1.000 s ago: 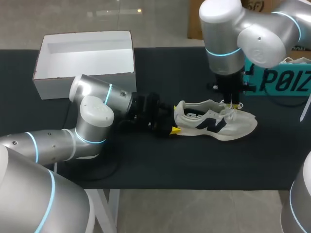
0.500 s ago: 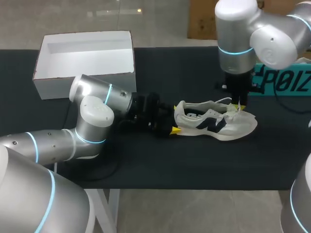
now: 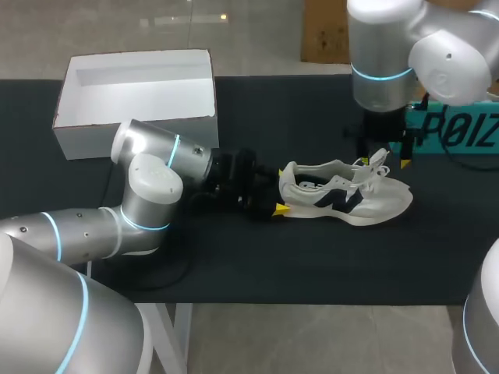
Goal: Take the shoe out of the shoebox, open the shoe tongue, remove and reinsert the insole, then place the shoe into the shoebox
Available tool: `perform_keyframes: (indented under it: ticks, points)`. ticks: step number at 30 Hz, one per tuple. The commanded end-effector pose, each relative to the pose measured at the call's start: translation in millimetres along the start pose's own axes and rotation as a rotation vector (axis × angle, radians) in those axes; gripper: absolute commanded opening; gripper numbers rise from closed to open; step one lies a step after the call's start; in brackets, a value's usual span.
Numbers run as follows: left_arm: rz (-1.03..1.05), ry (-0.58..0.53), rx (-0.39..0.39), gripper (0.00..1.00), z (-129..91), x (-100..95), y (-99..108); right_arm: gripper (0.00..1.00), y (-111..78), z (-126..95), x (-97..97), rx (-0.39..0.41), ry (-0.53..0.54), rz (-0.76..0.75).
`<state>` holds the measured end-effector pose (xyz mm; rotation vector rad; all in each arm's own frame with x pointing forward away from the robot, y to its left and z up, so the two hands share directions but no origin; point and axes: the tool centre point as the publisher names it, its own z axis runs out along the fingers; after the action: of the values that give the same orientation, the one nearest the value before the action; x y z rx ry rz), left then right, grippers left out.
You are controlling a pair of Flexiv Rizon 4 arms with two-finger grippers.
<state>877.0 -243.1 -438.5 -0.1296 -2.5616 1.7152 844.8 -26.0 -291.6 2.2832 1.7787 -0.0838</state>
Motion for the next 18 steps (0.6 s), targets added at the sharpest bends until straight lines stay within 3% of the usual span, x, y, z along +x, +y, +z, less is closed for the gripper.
perform_keyframes:
  ticks: [1,4,7,8,18]
  points:
    - [0.0,0.003,-0.005,0.0,0,-0.5,2,1.0,-11.7,-36,-0.2,-0.122,0.012,-0.295]
    - [0.0,0.003,-0.005,0.0,0,-0.5,2,1.0,-27.1,-51,6.5,-0.192,0.073,-0.703]
    - [0.0,0.003,-0.005,0.0,0,-0.5,2,1.0,-59.2,-54,12.3,-0.231,0.146,-1.195]
    - [0.0,0.003,-0.005,0.0,0,-0.5,2,1.0,-68.5,-55,13.1,-0.228,0.172,-1.268]
    - [0.0,0.003,-0.005,0.0,0,-0.5,2,1.0,-68.5,-55,13.1,-0.228,0.172,-1.268]
